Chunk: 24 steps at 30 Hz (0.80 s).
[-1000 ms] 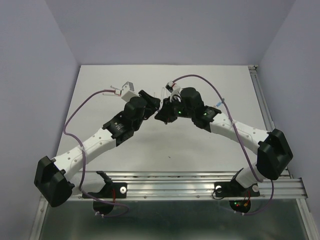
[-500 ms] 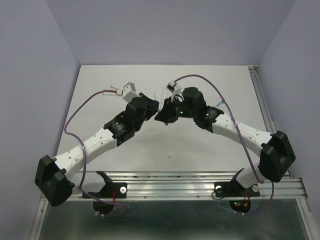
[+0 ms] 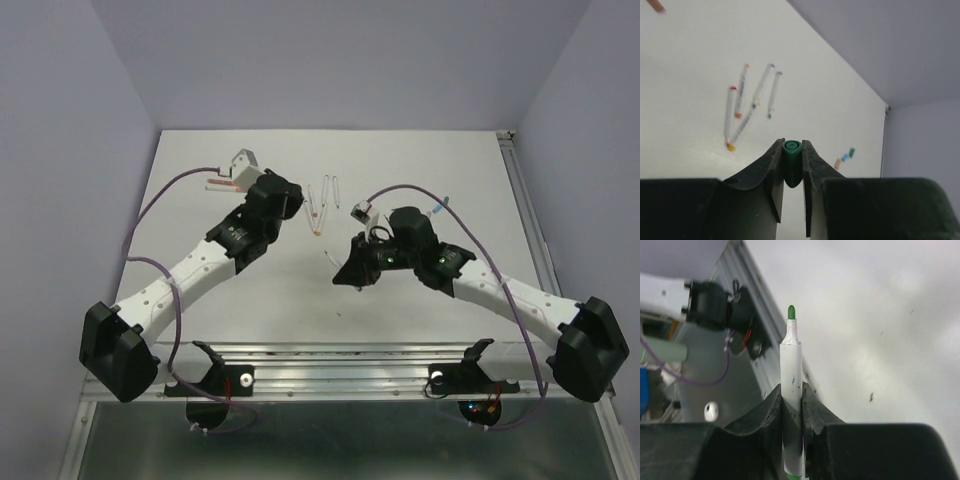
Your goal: Open the pen caps
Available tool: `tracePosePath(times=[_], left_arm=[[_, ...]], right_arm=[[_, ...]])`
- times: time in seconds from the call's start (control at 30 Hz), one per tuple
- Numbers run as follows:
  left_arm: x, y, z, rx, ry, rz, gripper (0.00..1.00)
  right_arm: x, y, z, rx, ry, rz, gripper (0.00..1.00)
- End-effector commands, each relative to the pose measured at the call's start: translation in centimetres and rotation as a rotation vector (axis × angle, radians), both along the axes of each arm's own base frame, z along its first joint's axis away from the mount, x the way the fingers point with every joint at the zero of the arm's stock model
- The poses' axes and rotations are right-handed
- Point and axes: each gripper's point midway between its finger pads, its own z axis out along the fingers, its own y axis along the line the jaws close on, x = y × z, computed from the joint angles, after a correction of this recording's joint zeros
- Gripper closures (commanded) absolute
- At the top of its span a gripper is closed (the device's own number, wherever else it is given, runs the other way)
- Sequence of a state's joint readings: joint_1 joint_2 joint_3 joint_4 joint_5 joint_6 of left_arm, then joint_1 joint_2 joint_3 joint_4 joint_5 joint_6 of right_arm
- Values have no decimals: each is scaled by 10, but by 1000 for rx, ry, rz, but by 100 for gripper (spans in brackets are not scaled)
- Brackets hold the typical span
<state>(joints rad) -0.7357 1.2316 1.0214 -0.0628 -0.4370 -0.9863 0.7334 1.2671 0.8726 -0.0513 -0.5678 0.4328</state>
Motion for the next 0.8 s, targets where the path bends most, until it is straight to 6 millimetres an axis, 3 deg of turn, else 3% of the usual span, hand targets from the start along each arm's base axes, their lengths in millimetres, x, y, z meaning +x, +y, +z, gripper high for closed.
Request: tracePosePath(times=[0.0,0.13,0.27,0.33,0.37,0.47,0.5,0.53,0.6,0.7,0.73,0.77], left_arm=[[53,65,32,29,-98,281,100],[67,70,28,23,-77,281,100],[65,58,21,22,-63,213,100],[63,53,12,46,-46,169,100],[62,50,8,62,-37,148,100],[59,31,-24,136,25,11,100],[58,27,-37,153,55,-22,100],[60,24,-58,191,101,-41,100],[63,16,-81,235,157,-87,100],[61,10,-102,259,209,-119,100],[59,7,-112,260,232,-126,100],[58,5,-115,263,234,-133,100]], right_arm=[[-68,-21,-12,2,136,178,99],[-75,-27,-13,17,153,156,99],[-52,-26,-16,-31,136,51,99],[-25,-31,-21,-113,108,-83,99],[-13,-33,-33,-157,122,-124,99],[35,-51,-43,-177,152,-286,99],[60,-68,-48,-194,149,-388,99],[75,-75,-48,-205,140,-447,99],[102,-98,-58,-262,125,-570,99],[131,-117,-57,-302,87,-675,99],[138,-116,-66,-321,99,-678,99],[147,-113,-60,-310,87,-678,98]])
